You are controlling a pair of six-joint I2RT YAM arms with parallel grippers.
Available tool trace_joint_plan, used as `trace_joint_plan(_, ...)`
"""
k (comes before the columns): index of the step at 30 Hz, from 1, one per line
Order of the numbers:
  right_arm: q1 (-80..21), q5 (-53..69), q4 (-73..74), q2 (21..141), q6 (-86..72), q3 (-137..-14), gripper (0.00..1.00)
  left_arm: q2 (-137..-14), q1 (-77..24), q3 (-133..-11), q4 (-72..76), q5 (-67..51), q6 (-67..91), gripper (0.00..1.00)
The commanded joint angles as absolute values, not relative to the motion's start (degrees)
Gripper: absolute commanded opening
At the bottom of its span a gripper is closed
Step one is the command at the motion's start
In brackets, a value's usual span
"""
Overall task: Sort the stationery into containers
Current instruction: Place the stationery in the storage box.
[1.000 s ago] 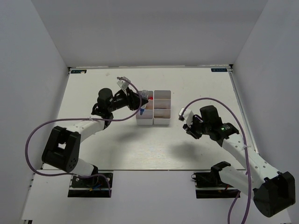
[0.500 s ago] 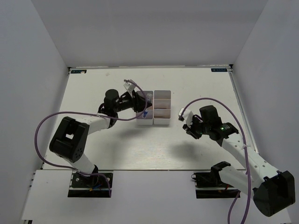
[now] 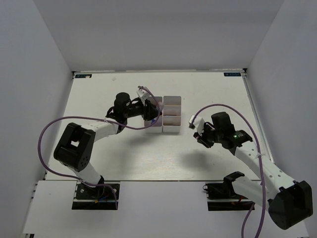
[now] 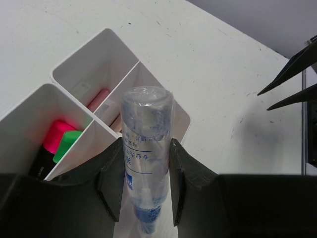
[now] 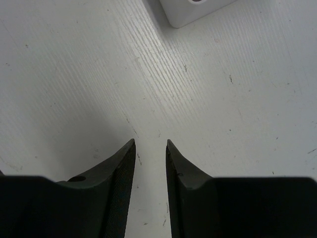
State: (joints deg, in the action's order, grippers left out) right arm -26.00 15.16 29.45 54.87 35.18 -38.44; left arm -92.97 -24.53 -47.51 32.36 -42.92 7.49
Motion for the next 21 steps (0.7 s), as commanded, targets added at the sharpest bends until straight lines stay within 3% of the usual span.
trace_joint_plan(1,-26.0,16.0,28.8,54.9,36.2,-37.6,0.35,-93.2,-25.0,-49.5,30.7,-43.7,3.2,0.01)
trace_joint_plan(21,-26.0,16.3,28.7,56.0,36.6,-37.5,0.35,-93.1,-28.1,-50.9,19.2,-41.0,-12.7,0.01)
